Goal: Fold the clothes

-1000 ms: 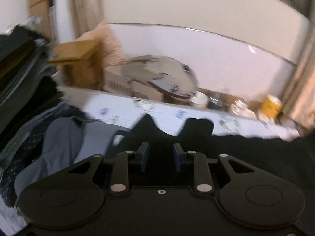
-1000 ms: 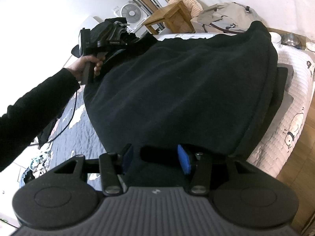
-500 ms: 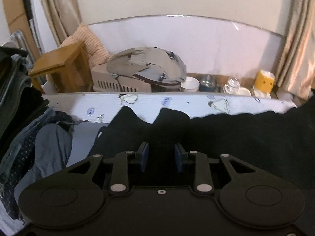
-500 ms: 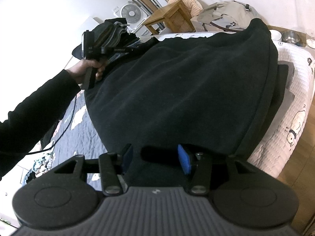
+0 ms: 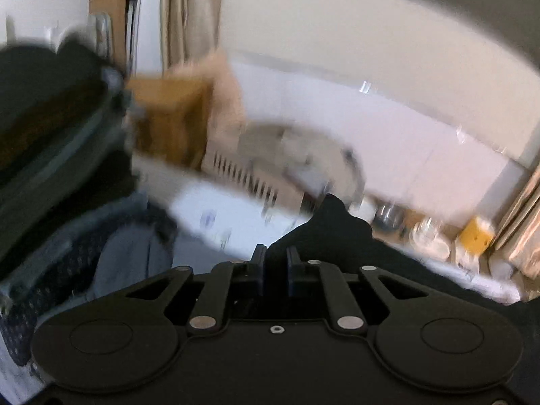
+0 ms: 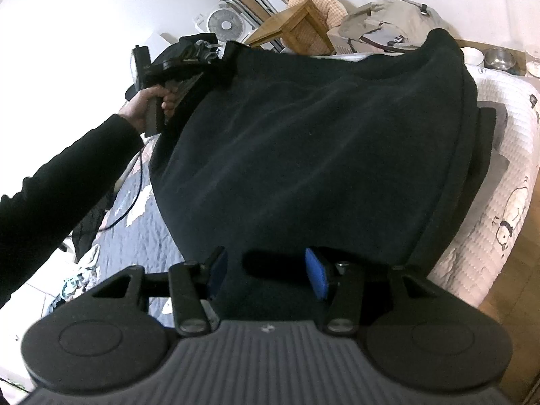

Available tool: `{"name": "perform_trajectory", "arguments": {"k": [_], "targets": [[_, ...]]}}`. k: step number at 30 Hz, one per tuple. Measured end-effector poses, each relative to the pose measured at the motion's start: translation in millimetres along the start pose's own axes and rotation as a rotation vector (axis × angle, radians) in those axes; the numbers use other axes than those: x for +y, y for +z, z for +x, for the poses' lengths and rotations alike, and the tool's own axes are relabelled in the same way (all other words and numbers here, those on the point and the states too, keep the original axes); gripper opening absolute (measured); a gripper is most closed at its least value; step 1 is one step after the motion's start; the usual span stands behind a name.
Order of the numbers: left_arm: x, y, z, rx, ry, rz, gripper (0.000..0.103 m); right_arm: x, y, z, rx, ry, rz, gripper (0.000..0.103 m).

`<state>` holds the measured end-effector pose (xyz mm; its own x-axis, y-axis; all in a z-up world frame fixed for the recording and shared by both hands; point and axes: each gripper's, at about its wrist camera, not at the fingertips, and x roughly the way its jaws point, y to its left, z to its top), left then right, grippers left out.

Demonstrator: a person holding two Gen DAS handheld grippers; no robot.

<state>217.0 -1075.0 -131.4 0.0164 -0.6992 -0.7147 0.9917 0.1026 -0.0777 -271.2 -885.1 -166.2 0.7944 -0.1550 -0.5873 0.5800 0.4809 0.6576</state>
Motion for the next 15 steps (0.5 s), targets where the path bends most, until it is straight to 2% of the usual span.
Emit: {"name": "perform_trajectory", "arguments": {"k": [1,2,3,5,8,9,12,13,15], "targets": [[-2.0,-2.9,15.9,0.059,0.048,0.03,0.014,-0.2,-0.2,0.0,0.001,0.001,0.0,0.05],[-1.8,-6.4,29.7,0.116,0.084,0.029,0.022,-0.3,-0.2,-0.2,0.001,0.002,0.001,0.05],[0.6,-8.6,36.5,0.137,0.099,0.007,0.025,-0.5,-0.3,-0.3,0.002,0.003,0.004,0.05],[9.4,-7.2,30.6,0.08,0.115,-0.053,0.036,-0.6,0.3,-0.6,0.001,0.003,0.007,0.05],[28.9,-1.9,4.9,-0.015,0.178,-0.153,0.034,-1.4,0.1,-0.1,0.006,0.004,0.011,0.05],[33.4,-1.7,-7.6,-0.044,0.167,-0.179,0.034,-1.7,0.0,0.4,0.005,0.003,0.011,0.05],[41.7,-6.7,-51.7,-0.114,0.015,-0.249,0.034,-1.2,0.9,1.2,0.003,0.002,0.01,0.05],[36.7,-14.1,-65.8,-0.126,-0.058,-0.246,0.034,-1.1,1.5,0.5,0.0,0.003,0.011,0.051],[23.4,-31.8,-87.7,-0.129,-0.203,-0.237,0.045,-0.3,2.1,0.0,-0.004,0.005,0.011,0.051]]}}
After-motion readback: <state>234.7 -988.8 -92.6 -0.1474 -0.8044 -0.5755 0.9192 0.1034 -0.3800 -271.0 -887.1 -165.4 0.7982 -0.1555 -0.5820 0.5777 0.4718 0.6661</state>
